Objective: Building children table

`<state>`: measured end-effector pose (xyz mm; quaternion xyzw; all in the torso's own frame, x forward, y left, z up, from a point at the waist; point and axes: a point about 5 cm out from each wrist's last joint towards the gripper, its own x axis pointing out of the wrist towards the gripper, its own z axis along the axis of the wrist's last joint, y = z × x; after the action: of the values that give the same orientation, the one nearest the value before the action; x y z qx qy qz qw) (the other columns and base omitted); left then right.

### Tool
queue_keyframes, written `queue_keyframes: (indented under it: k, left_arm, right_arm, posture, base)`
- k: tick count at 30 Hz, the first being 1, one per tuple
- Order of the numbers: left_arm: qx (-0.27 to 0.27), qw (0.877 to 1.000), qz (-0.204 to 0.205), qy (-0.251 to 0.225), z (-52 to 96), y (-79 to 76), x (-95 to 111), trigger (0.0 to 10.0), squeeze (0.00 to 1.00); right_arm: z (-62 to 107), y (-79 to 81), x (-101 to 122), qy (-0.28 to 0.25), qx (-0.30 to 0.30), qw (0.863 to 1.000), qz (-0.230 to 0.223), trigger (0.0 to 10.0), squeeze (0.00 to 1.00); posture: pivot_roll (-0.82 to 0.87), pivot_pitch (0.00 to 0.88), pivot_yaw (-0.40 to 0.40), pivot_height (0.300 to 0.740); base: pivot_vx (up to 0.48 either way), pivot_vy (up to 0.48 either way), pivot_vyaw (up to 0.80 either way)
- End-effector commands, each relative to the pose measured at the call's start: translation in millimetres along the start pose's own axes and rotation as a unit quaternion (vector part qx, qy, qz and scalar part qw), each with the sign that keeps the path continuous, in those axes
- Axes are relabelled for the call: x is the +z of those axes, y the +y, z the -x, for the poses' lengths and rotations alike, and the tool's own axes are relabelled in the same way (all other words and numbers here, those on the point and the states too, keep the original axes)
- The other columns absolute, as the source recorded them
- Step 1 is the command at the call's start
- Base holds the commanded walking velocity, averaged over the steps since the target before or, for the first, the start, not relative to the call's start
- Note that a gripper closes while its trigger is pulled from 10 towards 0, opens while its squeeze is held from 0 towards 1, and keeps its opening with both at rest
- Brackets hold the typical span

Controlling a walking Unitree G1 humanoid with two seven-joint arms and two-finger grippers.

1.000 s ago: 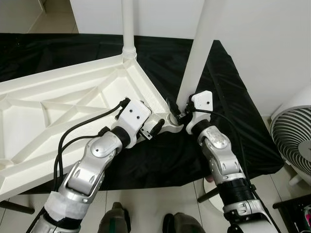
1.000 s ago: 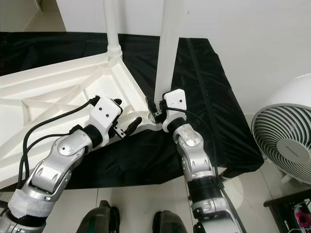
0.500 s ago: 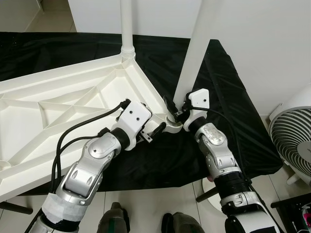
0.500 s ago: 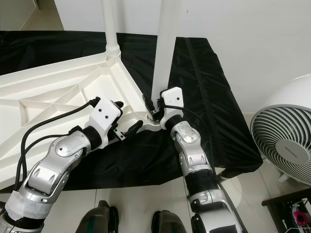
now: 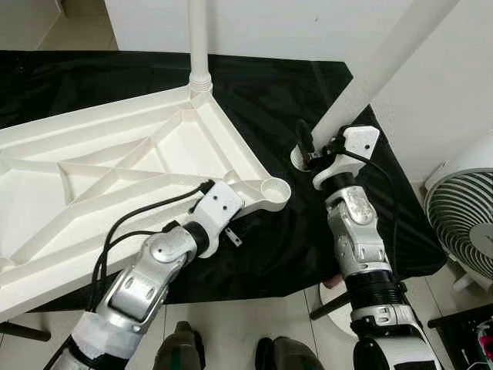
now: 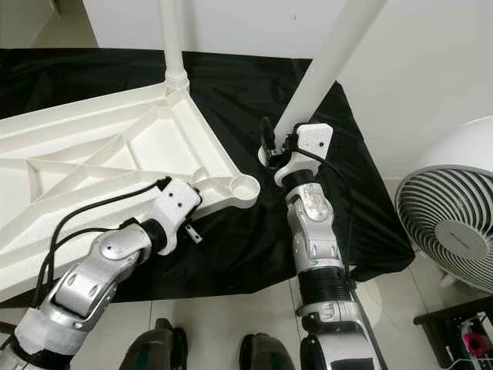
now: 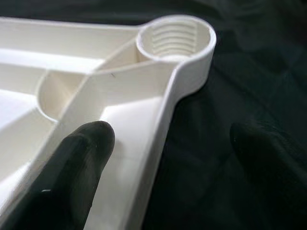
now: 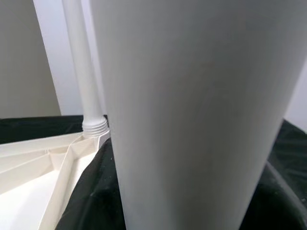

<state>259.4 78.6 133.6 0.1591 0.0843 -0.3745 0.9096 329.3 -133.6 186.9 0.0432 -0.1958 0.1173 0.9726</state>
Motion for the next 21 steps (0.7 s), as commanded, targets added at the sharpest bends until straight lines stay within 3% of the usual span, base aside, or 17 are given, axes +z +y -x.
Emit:
queue_keyframes:
  k: [1, 3, 11, 12, 13, 21]
  left_arm:
    - [-0.034, 0.999, -0.005, 0.018, -1.8, -3.9, -4.5, 10.0, 0.00]
    - [-0.031, 0.999, -0.011, 0.043, -9.5, 0.0, -9.6, 10.0, 0.00]
    - [-0.051, 0.997, -0.026, 0.053, -12.4, 2.3, -10.8, 10.0, 0.00]
    - [-0.061, 0.996, -0.033, 0.050, -12.8, 2.1, -9.8, 2.8, 0.00]
    - [-0.081, 0.995, -0.044, 0.044, -12.8, 1.0, -8.0, 0.0, 0.00]
    - [-0.126, 0.990, -0.056, 0.035, -6.7, -2.3, -5.7, 0.0, 0.00]
  right_arm:
    - [-1.7, -1.5, 7.0, -0.017, -0.002, 1.000, 0.006, 10.0, 0.00]
    - [-0.6, -1.3, 7.8, -0.018, -0.006, 1.000, 0.009, 10.0, 0.00]
    - [1.4, -2.9, 7.8, -0.019, -0.015, 1.000, 0.014, 10.0, 0.00]
    - [1.9, -3.3, 7.8, -0.020, -0.016, 1.000, 0.015, 10.0, 0.00]
    - [2.4, -4.1, 7.9, -0.020, -0.019, 0.999, 0.017, 10.0, 0.00]
    - [3.0, -5.1, 7.2, -0.019, -0.022, 0.999, 0.021, 10.0, 0.00]
  posture:
    - [0.03, 0.078, -0.030, 0.740]
    - [0.02, 0.075, -0.014, 0.740]
    - [0.01, 0.071, 0.007, 0.740]
    - [0.00, 0.071, 0.013, 0.740]
    - [0.00, 0.070, 0.016, 0.740]
    - [0.00, 0.069, 0.018, 0.740]
  base:
    - [0.000, 0.000, 0.00]
    - [0.000, 0.000, 0.00]
    - [0.000, 0.000, 0.00]
    - [0.000, 0.000, 0.00]
    - [0.000, 0.000, 0.00]
    - [0.000, 0.000, 0.00]
